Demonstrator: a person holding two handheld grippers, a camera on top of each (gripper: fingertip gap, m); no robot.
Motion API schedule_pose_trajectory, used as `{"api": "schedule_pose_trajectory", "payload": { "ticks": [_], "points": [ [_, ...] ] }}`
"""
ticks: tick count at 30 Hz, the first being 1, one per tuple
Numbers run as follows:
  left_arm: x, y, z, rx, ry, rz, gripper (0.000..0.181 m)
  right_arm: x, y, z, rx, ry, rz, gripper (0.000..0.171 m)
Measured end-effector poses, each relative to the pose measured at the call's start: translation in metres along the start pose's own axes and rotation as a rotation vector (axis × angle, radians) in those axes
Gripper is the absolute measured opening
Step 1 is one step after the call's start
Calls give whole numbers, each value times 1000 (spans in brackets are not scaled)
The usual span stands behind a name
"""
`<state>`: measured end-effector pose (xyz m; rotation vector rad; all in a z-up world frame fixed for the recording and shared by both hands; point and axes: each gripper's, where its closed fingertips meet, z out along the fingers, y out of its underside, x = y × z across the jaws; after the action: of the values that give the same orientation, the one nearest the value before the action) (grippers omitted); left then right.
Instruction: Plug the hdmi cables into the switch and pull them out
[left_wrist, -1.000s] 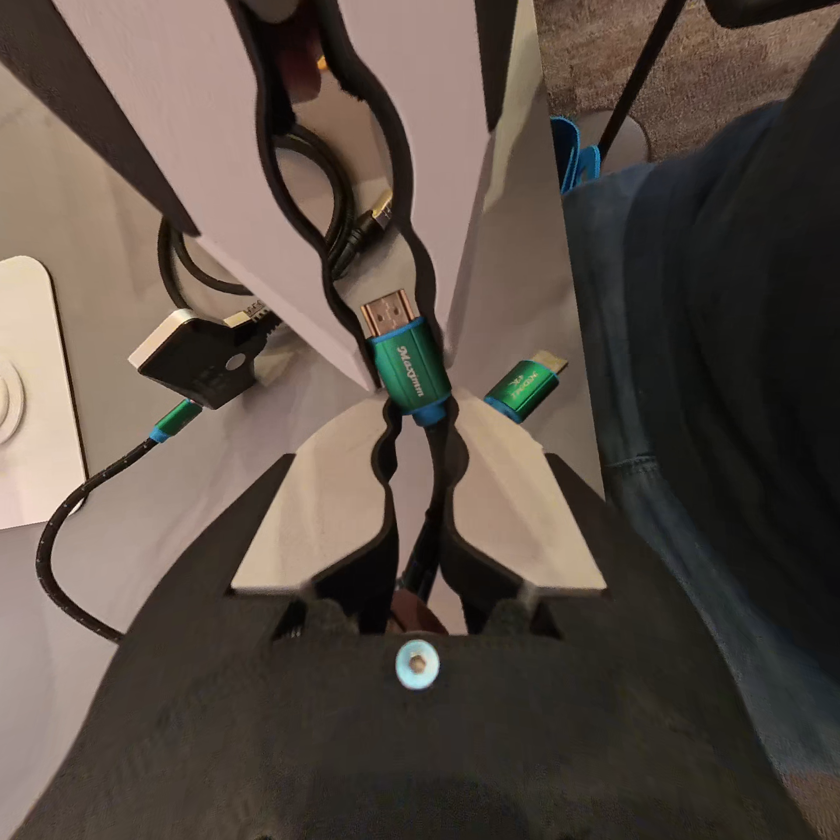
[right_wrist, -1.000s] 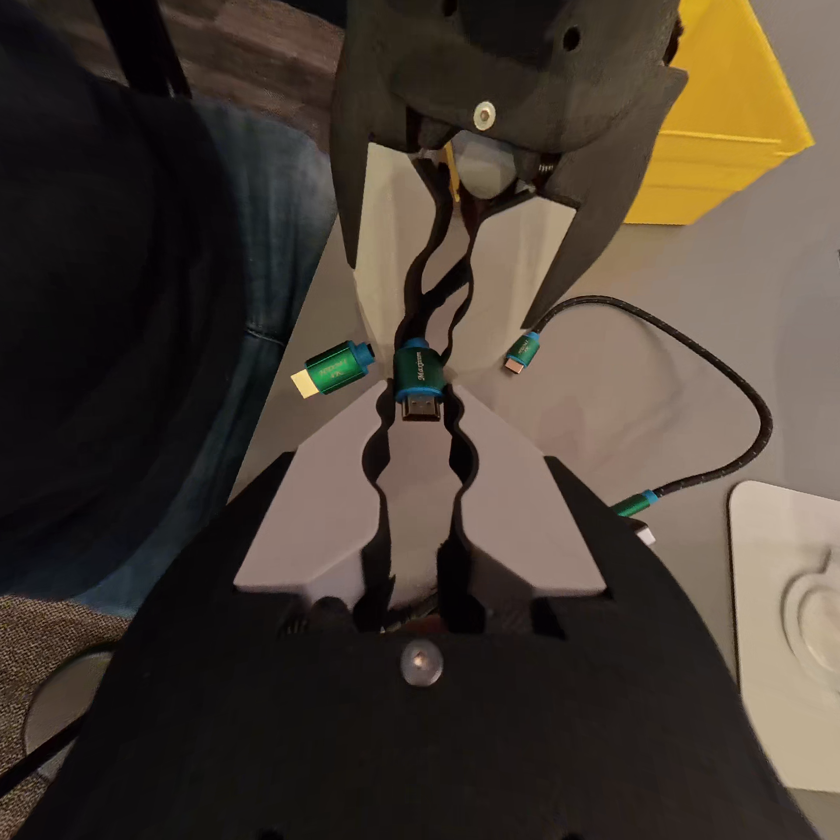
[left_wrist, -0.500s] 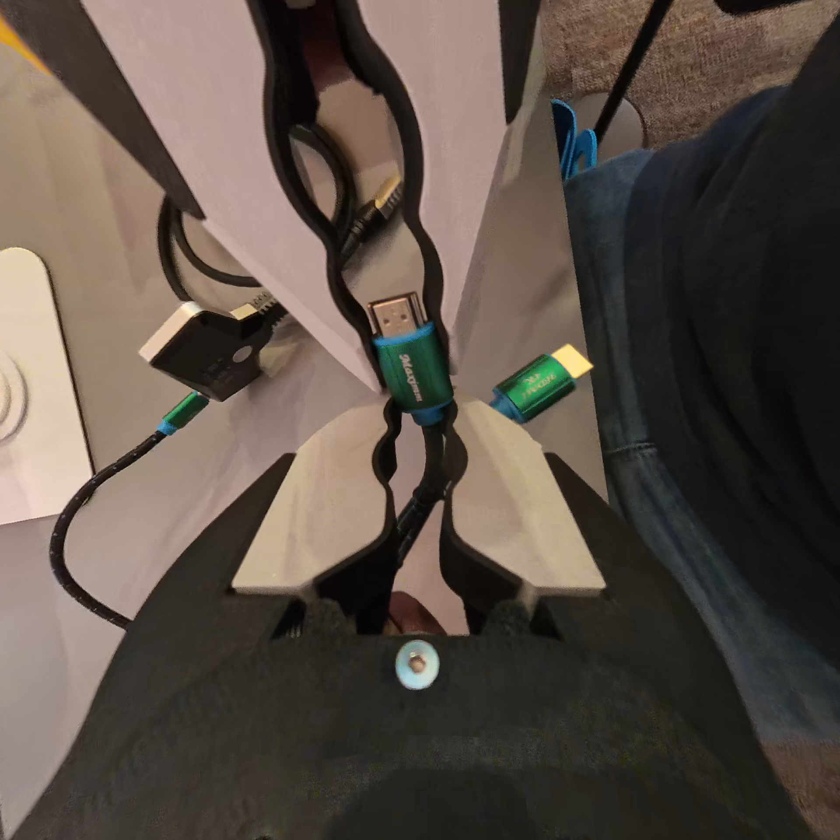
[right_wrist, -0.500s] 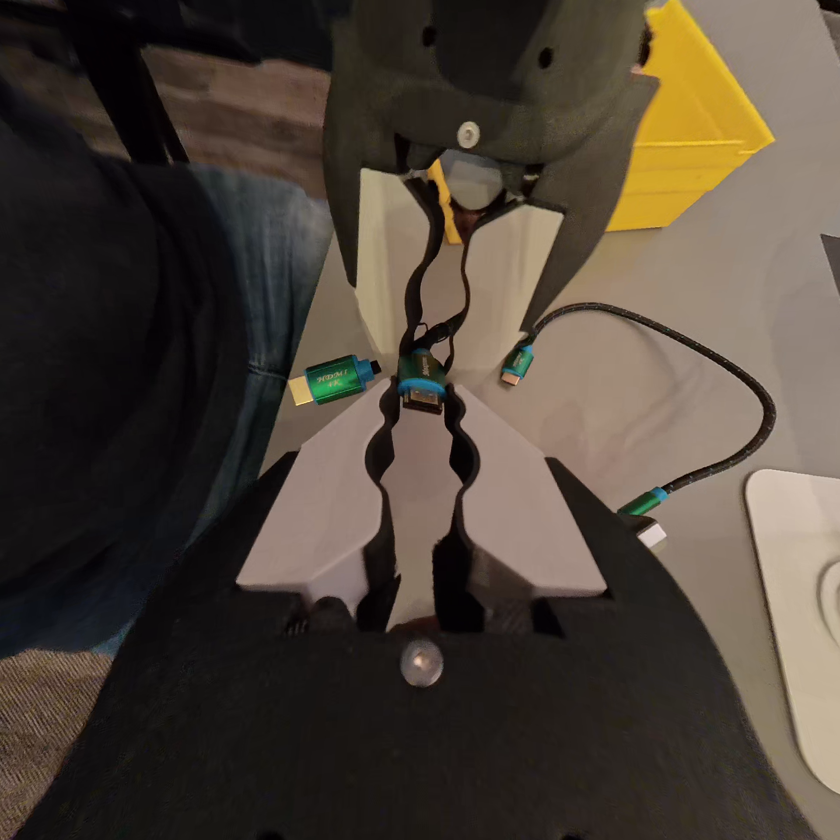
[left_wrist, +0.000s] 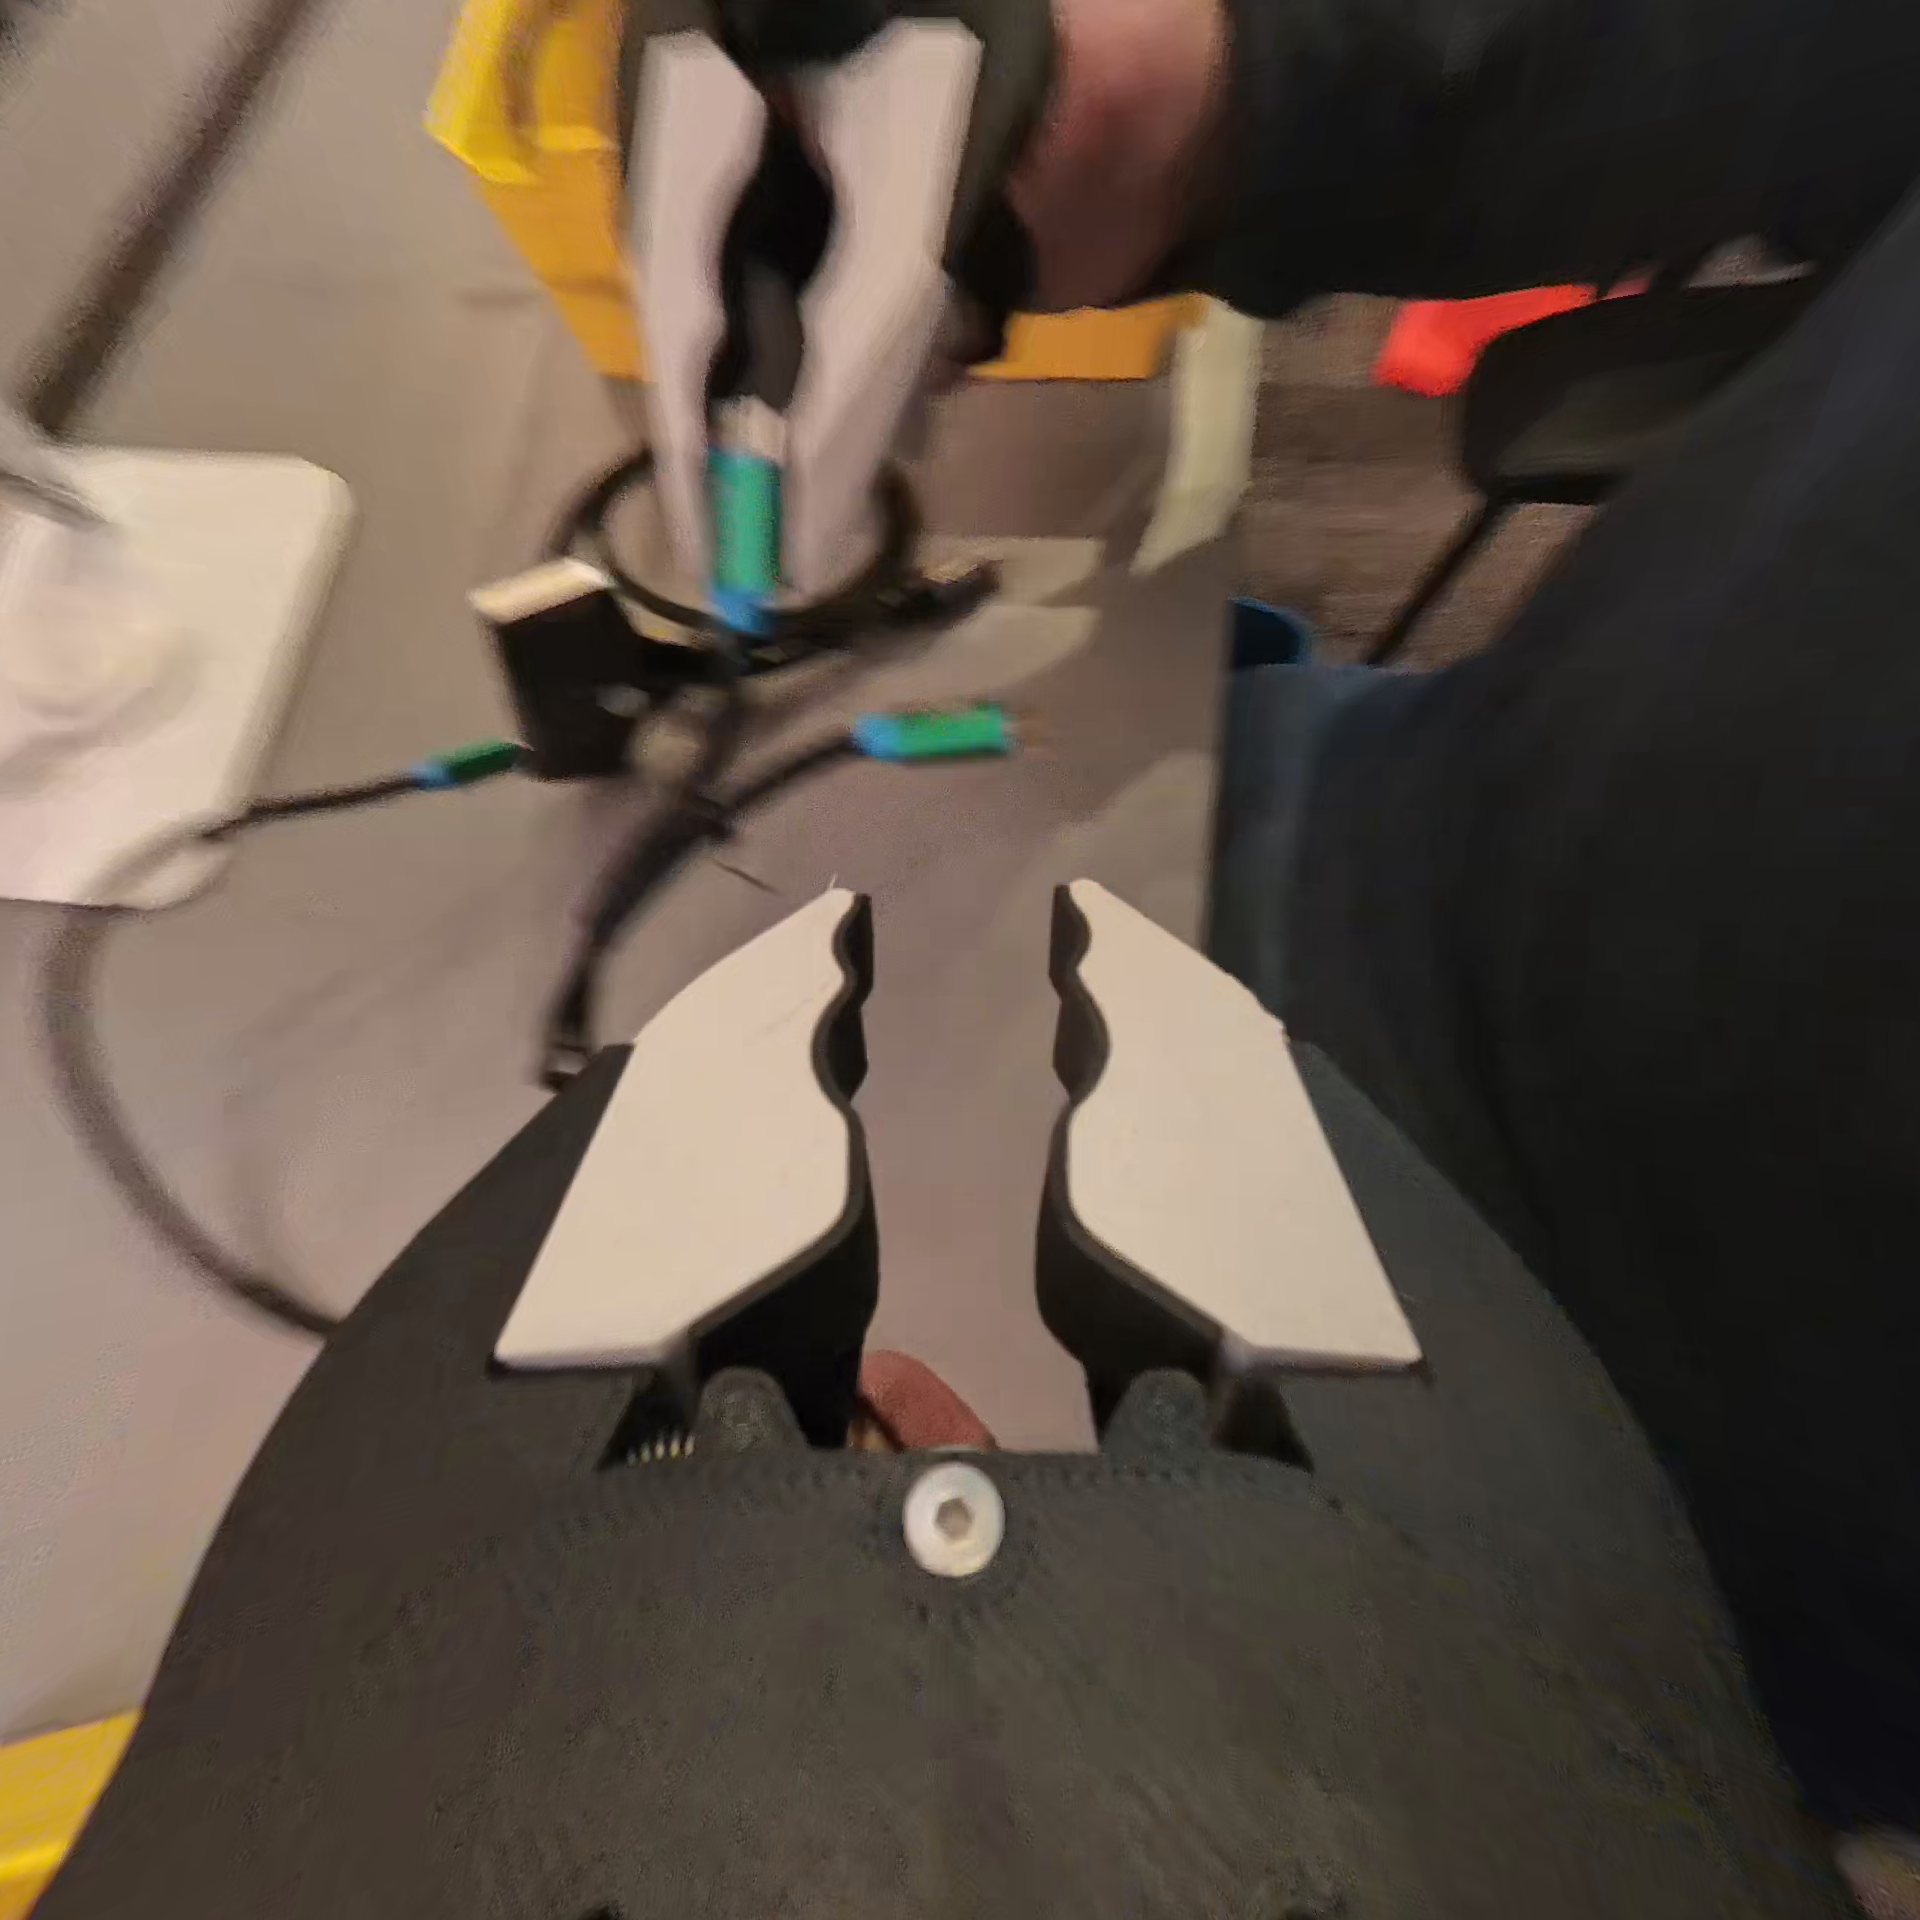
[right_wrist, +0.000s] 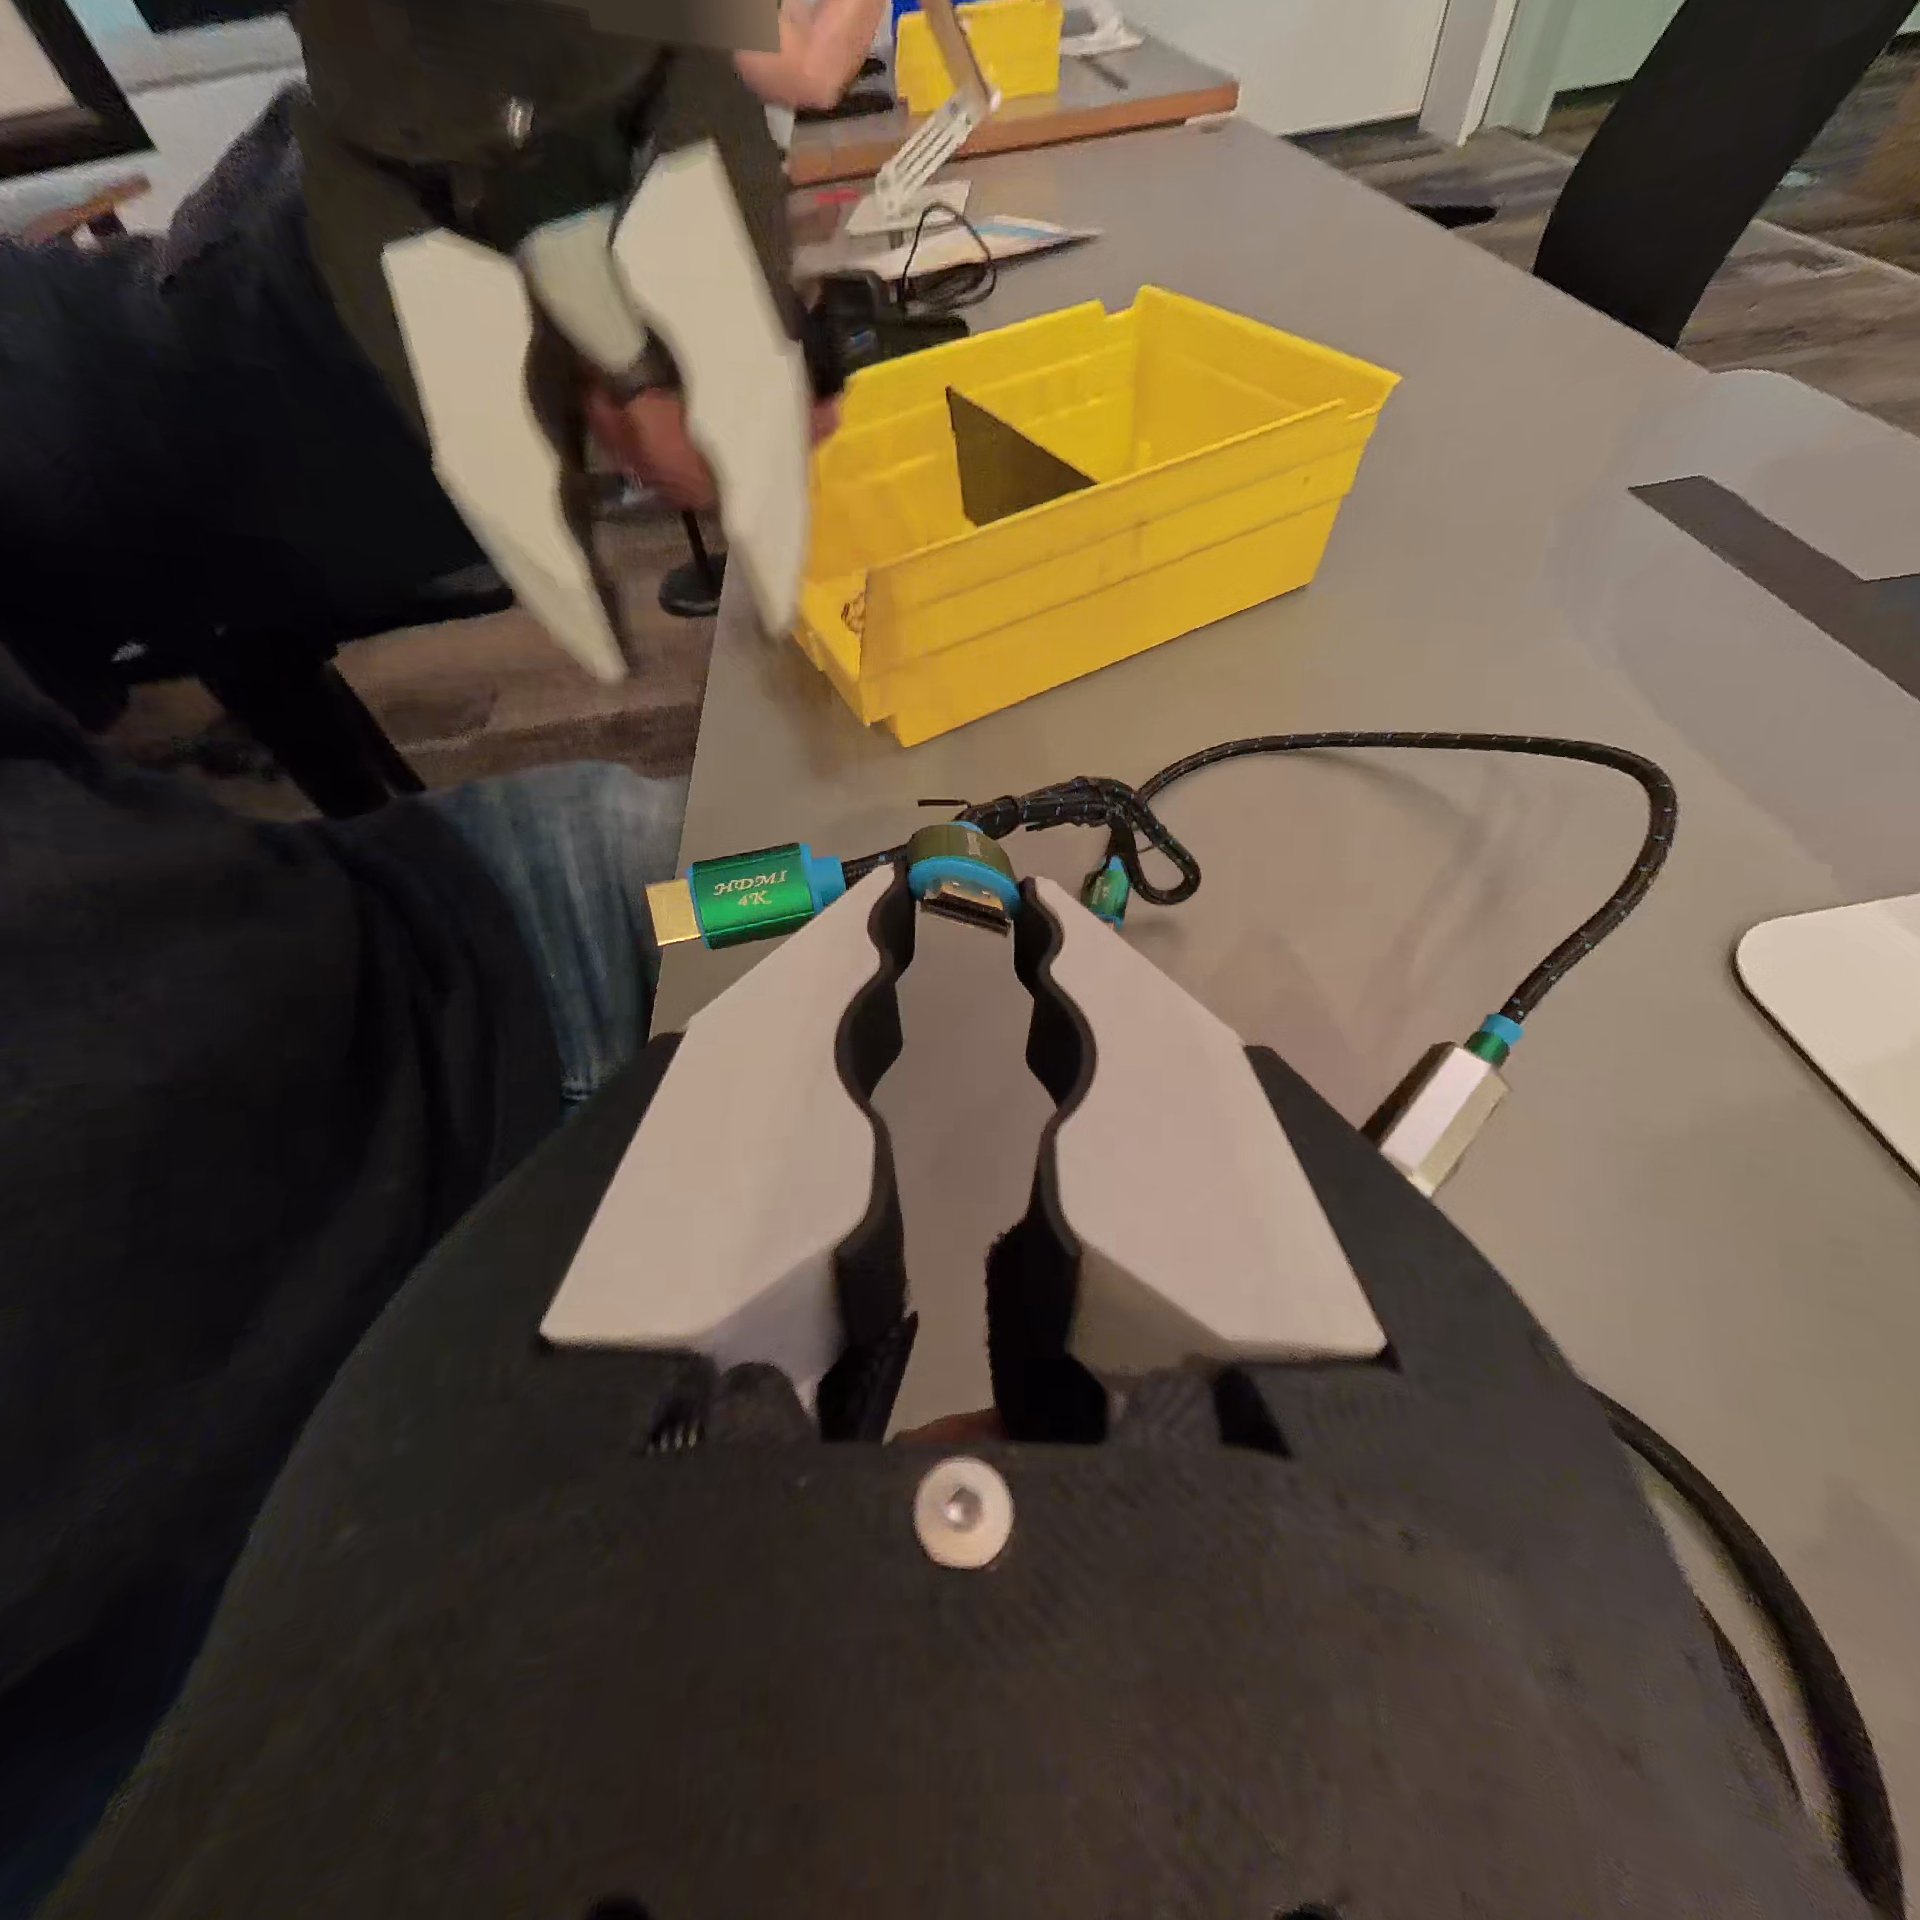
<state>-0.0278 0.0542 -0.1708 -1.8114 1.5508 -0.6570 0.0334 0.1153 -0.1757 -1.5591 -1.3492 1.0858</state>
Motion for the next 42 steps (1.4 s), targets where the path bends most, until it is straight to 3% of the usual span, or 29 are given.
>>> {"api": "schedule_pose_trajectory", "payload": {
  "ticks": [3,5,10,14,22,33,38,42],
  "points": [
    [30,23,29,31,75,-160,37,1,-8,0,50,0,24,18],
    [26,37,55,33,3,-225,41,1,-13,1,79,-4,44,18],
    [-3,-8,89,527,-40,-558,46,-8,-25,2,138,-43,86,17],
    [-33,-35,72,906,-36,-692,49,-15,-31,-4,185,-74,139,17],
    [-49,-67,37,1258,85,-762,51,-14,-31,-10,235,-125,228,9],
    [-61,-75,25,1297,87,-698,10,-2,-22,-5,194,-86,250,4],
    [-58,-76,17,1260,60,-581,8,-9,-35,-17,265,-185,360,23],
    [-39,-87,8,1197,81,-343,7,-30,-48,-18,332,-396,510,37]
  ]
}}
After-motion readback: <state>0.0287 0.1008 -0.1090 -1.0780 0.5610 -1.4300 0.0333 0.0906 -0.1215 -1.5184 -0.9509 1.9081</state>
